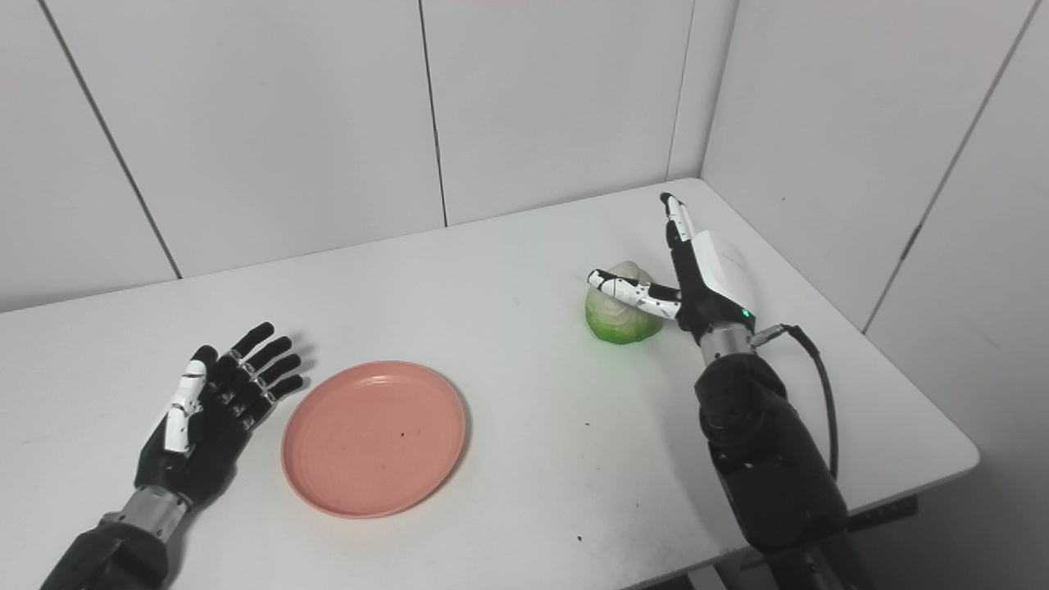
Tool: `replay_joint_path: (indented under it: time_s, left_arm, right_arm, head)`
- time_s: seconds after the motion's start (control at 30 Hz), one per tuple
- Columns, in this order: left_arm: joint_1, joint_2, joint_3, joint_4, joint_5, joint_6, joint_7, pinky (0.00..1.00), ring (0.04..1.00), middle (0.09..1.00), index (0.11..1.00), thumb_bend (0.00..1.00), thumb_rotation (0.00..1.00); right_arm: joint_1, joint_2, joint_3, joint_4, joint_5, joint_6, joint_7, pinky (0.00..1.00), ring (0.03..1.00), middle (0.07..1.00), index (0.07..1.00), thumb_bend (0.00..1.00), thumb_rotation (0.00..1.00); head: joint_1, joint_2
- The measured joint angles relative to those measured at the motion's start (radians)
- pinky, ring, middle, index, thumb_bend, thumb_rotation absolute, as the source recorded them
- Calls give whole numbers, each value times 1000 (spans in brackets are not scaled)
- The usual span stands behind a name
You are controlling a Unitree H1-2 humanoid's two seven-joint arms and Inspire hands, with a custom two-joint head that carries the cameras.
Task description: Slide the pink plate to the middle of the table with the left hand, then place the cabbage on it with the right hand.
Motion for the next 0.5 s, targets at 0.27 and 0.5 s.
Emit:
replay_joint_path:
  time_s: [0.27,0.5]
  left_arm:
    - [0,4,0,1,0,0,-1,820,844,852,836,498,1000]
    - [0,7,1,0,0,0,-1,821,844,851,837,495,1000]
  right_arm:
    - [-2,-14,16,45,10,-1,-1,831,963,1000,1000,1000,695]
    - [-6,-15,17,77,49,-6,-1,830,966,1000,1000,1000,659]
  head:
    - [-3,6]
    - [-3,12]
